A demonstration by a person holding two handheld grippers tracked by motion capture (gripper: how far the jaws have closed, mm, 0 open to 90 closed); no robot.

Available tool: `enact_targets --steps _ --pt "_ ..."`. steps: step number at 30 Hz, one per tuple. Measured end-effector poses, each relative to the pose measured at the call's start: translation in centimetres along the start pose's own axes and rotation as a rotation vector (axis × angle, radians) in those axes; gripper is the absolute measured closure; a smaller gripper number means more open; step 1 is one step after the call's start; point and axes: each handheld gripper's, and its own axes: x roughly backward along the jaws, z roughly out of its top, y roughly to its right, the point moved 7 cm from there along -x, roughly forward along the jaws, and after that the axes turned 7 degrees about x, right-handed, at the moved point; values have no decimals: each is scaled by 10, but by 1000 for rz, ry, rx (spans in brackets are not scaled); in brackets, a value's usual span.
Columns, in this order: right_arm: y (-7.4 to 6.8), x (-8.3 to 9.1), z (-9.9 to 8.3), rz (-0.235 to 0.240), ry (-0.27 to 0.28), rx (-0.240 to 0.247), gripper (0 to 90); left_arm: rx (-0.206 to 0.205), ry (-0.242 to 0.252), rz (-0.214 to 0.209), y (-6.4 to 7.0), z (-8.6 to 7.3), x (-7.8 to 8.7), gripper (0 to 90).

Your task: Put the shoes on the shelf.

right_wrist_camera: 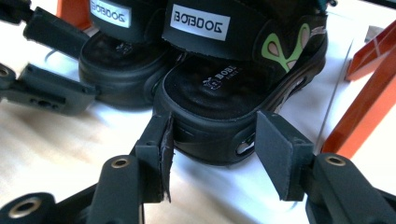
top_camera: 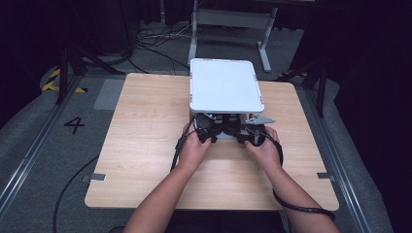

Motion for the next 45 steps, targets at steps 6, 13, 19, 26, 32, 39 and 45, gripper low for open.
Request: enact_targets --steps 6,13,19,26,32,39,45 --pt "6 -8 3 -40 22 25 524 30 72 36 -3 5 -7 371" --pt "7 -18 5 -66 43 17 523 76 118 58 -13 6 -14 317" --pt "5 -9 3 -39 43 -8 546 51 65 55 -4 -1 -10 358" --pt "-6 19 -2 -6 -6 0 491 58 48 29 15 -11 25 308" --pt "-4 57 5 6 42 -71 450 16 58 -15 31 -14 60 278" --pt "8 94 7 5 45 -116 366 -19 50 -36 26 -20 96 242" --pt "20 117 3 -18 32 -87 271 -13 57 -3 1 -32 115 184"
